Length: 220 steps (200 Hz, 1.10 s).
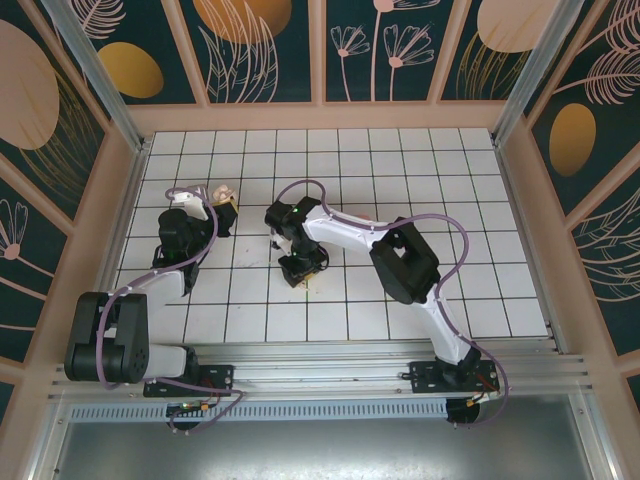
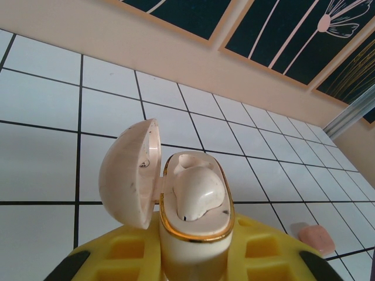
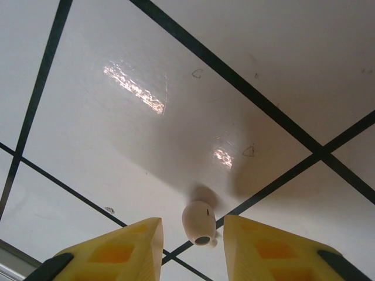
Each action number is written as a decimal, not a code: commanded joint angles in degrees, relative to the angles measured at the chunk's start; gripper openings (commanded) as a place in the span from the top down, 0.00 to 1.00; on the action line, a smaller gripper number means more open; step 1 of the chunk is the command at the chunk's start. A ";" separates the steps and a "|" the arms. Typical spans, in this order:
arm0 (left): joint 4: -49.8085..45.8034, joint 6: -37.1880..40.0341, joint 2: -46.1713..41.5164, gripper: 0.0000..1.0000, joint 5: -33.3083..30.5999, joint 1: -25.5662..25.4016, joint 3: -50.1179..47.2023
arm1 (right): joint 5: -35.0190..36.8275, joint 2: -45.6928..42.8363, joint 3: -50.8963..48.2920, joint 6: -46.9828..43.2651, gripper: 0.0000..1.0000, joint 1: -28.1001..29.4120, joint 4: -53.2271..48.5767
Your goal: Insert the wireless bluetooth earbuds into the charging case
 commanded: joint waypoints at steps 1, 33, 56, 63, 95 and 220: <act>0.76 0.36 -0.85 0.88 1.35 0.42 0.97 | 1.45 1.44 0.15 -0.39 0.68 0.83 -1.80; 0.87 0.27 -0.92 0.88 1.53 0.36 0.96 | 2.05 1.62 -0.39 -0.09 0.68 0.88 -1.40; 0.81 0.27 -0.94 0.88 1.53 0.32 0.90 | 2.12 1.90 -0.64 0.11 0.68 0.84 -1.30; 0.83 0.28 -0.94 0.88 1.51 0.32 0.88 | 2.22 1.88 -0.78 0.13 0.68 0.84 -1.39; 0.84 0.30 -0.85 0.88 1.63 0.36 0.88 | 3.37 1.90 -1.43 0.26 0.68 0.82 -1.30; 7.32 0.48 -0.05 0.89 6.31 0.31 -0.60 | 0.76 -7.83 -8.88 9.17 0.80 -2.68 13.05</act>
